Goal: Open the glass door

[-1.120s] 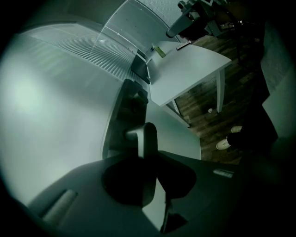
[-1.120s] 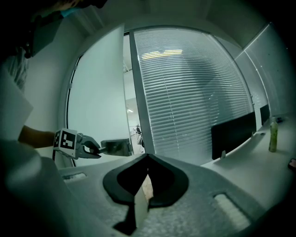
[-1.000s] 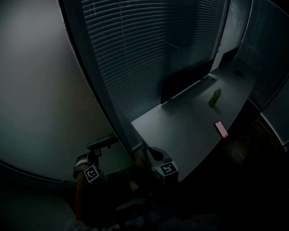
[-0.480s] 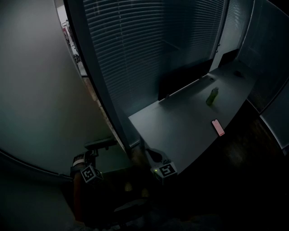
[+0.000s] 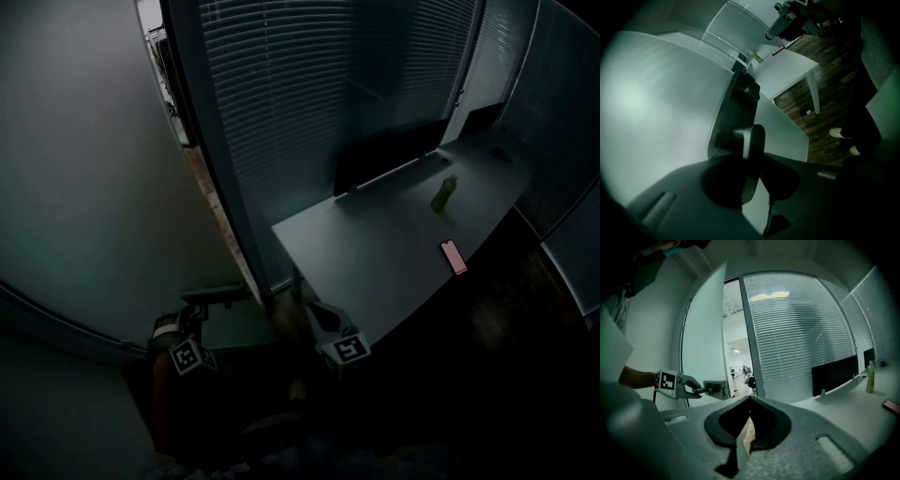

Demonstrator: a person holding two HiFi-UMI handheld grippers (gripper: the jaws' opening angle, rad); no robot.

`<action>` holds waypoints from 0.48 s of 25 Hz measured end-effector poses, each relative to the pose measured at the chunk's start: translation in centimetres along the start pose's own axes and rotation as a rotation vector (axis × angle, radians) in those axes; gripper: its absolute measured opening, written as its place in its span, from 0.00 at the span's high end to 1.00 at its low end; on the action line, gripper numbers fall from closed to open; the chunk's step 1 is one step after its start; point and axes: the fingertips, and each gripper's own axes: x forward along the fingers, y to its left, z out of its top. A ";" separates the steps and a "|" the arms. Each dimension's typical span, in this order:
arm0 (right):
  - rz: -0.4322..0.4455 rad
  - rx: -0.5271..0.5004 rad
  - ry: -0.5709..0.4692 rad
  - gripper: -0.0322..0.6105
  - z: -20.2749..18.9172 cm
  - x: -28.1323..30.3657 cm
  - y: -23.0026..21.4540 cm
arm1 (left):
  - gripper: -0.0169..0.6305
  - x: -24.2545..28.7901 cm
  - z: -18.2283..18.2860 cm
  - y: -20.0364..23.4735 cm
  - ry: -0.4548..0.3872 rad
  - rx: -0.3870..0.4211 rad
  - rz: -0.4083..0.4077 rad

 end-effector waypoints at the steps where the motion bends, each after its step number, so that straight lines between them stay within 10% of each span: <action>1: 0.000 0.000 0.000 0.95 -0.2 -0.3 0.3 | 0.82 -0.2 -0.1 -0.3 0.000 0.009 0.005; 12: -0.019 -0.011 -0.012 0.95 -0.7 -5.2 5.4 | 0.83 -4.9 -1.1 -3.8 -0.015 0.049 -0.024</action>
